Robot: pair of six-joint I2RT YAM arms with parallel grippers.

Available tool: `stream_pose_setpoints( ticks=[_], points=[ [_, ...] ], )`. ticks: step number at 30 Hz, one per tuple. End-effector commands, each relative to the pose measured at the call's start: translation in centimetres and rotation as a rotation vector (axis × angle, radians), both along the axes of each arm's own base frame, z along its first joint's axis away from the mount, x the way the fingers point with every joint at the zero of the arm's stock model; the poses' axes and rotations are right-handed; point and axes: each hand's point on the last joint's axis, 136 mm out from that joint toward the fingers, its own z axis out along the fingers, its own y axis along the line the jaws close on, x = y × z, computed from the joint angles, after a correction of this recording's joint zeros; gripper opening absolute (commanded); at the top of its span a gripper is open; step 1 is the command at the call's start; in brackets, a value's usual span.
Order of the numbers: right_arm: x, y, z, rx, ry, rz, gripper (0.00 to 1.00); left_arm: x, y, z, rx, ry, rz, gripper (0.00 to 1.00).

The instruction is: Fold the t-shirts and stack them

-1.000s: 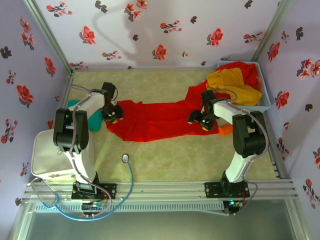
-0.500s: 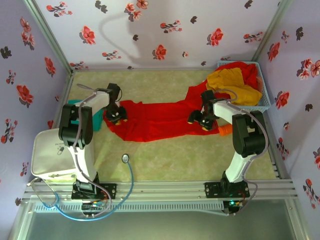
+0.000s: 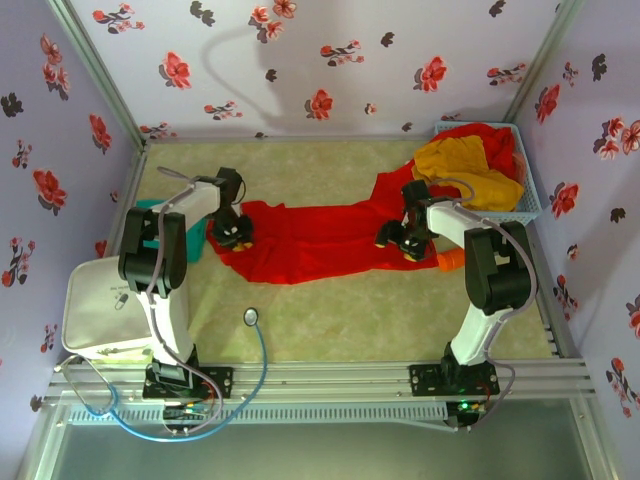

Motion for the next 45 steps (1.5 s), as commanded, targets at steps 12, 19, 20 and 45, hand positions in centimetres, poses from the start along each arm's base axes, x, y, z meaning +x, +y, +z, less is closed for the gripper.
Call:
stream_pose_setpoints(
  ticks=[12,19,20,45],
  points=[
    [-1.1,0.1,-2.5,-0.012,0.074,-0.004,0.77,-1.6,-0.3,-0.7,0.171,0.062,-0.114,0.19],
    [-0.9,0.0,-2.4,-0.018,0.072,-0.005,0.77,-1.4,0.0,-0.4,0.194,0.054,-0.119,0.01],
    [-1.0,0.1,-2.5,-0.019,0.074,-0.005,0.77,-1.3,0.1,-0.1,0.202,0.049,-0.119,0.00],
    [-1.8,-2.6,-4.6,-0.157,0.126,-0.115,0.76,-11.1,6.4,8.1,0.289,-0.161,0.097,0.00]
  ],
)
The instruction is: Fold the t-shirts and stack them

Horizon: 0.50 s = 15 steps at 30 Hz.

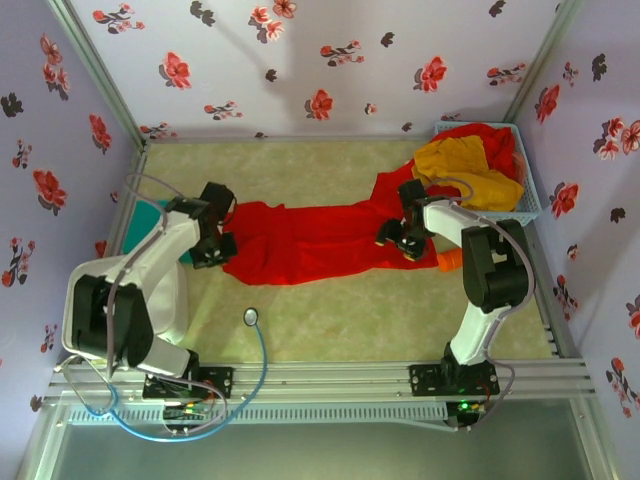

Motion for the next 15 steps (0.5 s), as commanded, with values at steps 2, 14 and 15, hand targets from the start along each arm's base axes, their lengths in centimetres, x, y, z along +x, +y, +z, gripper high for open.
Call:
stream_pose_setpoints(
  ticks=[2,14,15],
  points=[
    [-2.4,-2.2,-4.1,-0.108,0.120,-0.038,0.76,-3.3,2.4,0.2,0.038,-0.025,0.151,0.00],
    [-2.1,-2.5,-4.2,-0.101,0.108,-0.105,0.76,-9.1,5.2,-2.3,0.067,0.074,0.302,0.00],
    [-2.1,-2.5,-4.2,-0.101,0.107,-0.106,0.76,-9.4,5.2,-2.4,0.071,0.091,0.304,0.02]
  ],
)
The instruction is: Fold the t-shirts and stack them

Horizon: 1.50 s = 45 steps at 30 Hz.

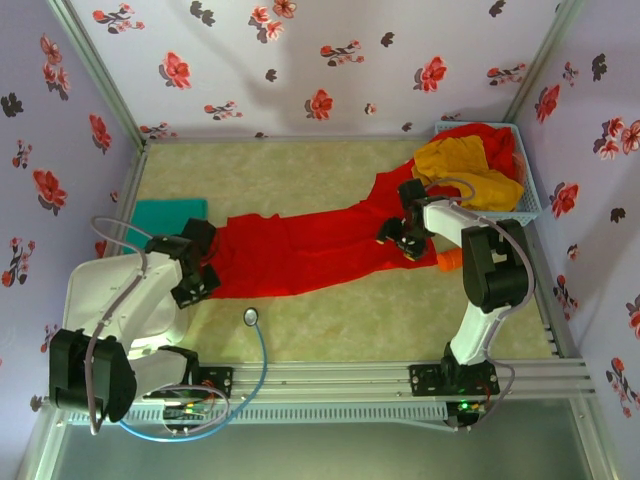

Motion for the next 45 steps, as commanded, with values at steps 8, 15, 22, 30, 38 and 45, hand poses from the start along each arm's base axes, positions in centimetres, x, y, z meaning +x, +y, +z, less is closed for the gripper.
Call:
stream_pose_setpoints(
  ticks=[8,15,22,30,38,45],
  points=[
    [-2.0,-1.8,-3.1,-0.060,0.083,-0.036,0.78,0.3,0.2,1.4,-0.003,0.002,0.015,0.41],
    [-1.6,-1.1,-2.5,-0.031,0.066,-0.009,0.78,6.9,-4.7,-0.3,-0.182,-0.041,-0.132,0.37],
    [-1.8,-1.3,-2.5,-0.040,0.068,-0.003,0.78,7.8,-5.7,-3.6,-0.194,0.066,-0.180,0.37],
    [-2.2,-1.6,-3.3,-0.056,0.091,-0.003,0.78,6.1,-4.8,-4.8,-0.153,0.121,-0.190,0.37],
    [-2.2,-1.7,-3.6,-0.061,0.096,-0.008,0.78,3.6,-3.6,-2.4,-0.120,0.142,-0.157,0.43],
    [-2.4,-1.7,-4.1,-0.056,0.107,-0.011,0.78,2.8,-3.1,-3.9,-0.097,0.181,-0.158,0.40]
  ],
)
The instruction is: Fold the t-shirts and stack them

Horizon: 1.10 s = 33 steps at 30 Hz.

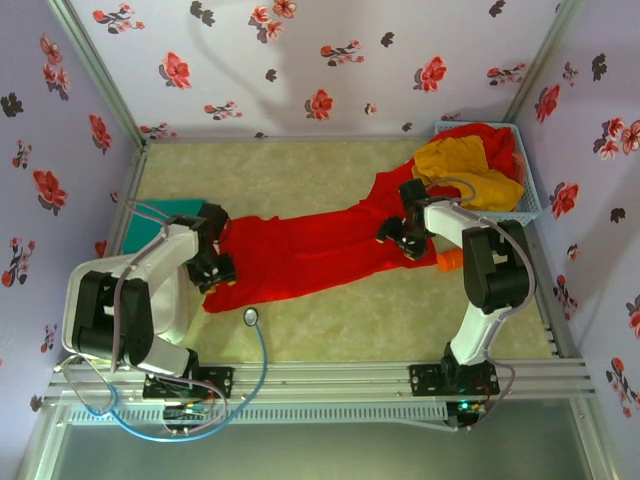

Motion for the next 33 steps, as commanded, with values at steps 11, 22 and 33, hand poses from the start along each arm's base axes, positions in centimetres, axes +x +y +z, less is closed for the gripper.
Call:
stream_pose_setpoints(
  ticks=[11,22,33],
  points=[
    [-2.8,-2.0,-4.8,-0.074,0.138,-0.025,0.78,-0.6,0.6,-1.8,0.050,0.053,-0.029,0.12],
    [-2.8,-2.4,-5.3,-0.066,0.147,-0.113,0.78,-4.8,2.3,2.1,0.078,0.011,0.125,0.00],
    [-2.8,-2.4,-5.5,-0.058,0.146,-0.125,0.79,-10.0,3.9,0.7,0.125,0.094,0.226,0.00]
  ],
)
